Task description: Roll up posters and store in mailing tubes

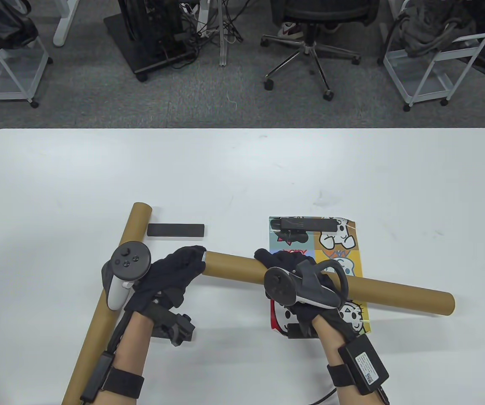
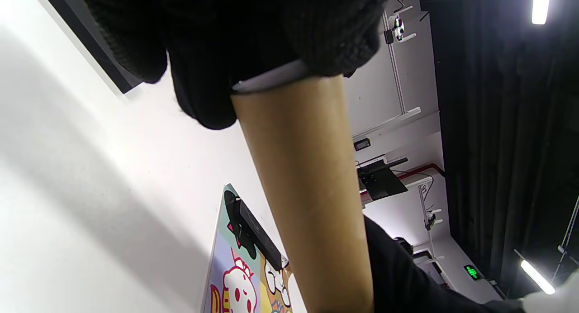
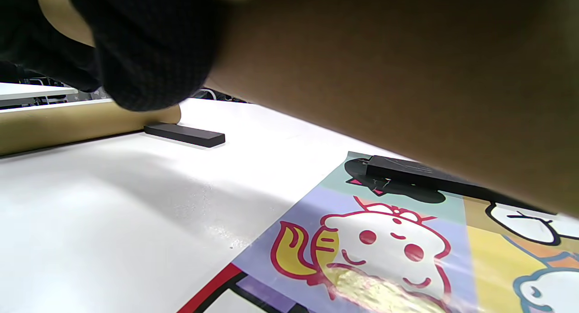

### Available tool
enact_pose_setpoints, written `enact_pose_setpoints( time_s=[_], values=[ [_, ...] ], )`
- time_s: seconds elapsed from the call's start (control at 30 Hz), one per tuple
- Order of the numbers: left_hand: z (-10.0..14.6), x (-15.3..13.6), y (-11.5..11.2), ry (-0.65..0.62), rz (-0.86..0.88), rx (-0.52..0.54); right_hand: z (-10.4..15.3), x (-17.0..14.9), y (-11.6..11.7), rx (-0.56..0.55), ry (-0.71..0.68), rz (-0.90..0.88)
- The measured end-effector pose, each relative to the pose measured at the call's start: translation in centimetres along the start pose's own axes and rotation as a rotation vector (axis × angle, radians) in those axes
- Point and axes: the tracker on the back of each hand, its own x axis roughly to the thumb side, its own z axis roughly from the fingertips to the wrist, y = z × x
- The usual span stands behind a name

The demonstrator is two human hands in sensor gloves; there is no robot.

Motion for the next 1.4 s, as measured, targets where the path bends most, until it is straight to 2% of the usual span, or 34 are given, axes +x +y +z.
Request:
enact_pose_setpoints(
  time_s=[0.23, 0.7, 0.8, 0.87, 0.93, 1.0, 1.13, 1.2, 1.3, 1.4],
  values=[
    [0.1, -0.1, 0.1, -0.006, 0.060, 0.012, 0.2, 0.0, -0.1, -0.009, -0.008, -0.008],
    [0.2, 0.0, 0.2, 0.003, 0.000, 0.074, 0.2, 0.1, -0.1, -0.009, 0.007, 0.022],
    [0.2, -0.6, 0.6, -0.001, 0.188, 0.054, 0.4, -0.5, -0.2, -0.013, -0.002, -0.053],
    [0.3, -0.8, 0.7, -0.002, 0.230, 0.048, 0.5, -0.8, -0.1, -0.010, 0.004, -0.077],
    [0.3, -0.7, 0.9, 0.003, 0.143, 0.085, 0.5, -1.1, -0.1, -0.001, 0.021, -0.060],
    [0.3, -0.8, 1.0, 0.020, 0.071, 0.066, 0.5, -1.4, 0.1, 0.005, 0.039, -0.039],
    [0.3, -1.2, 1.2, 0.077, -0.075, 0.127, 0.5, -2.1, 0.2, 0.019, 0.083, -0.018],
    [0.2, -1.2, 1.2, 0.094, -0.282, 0.144, 0.5, -2.4, 0.3, 0.022, 0.102, -0.017],
    [0.0, -1.2, 0.4, 0.134, -0.479, 0.128, 0.5, -2.6, 0.3, 0.025, 0.119, -0.020],
    [-0.5, -1.3, -0.8, 0.177, -0.725, 0.076, 0.5, -2.8, 0.3, 0.027, 0.126, -0.018]
  ],
)
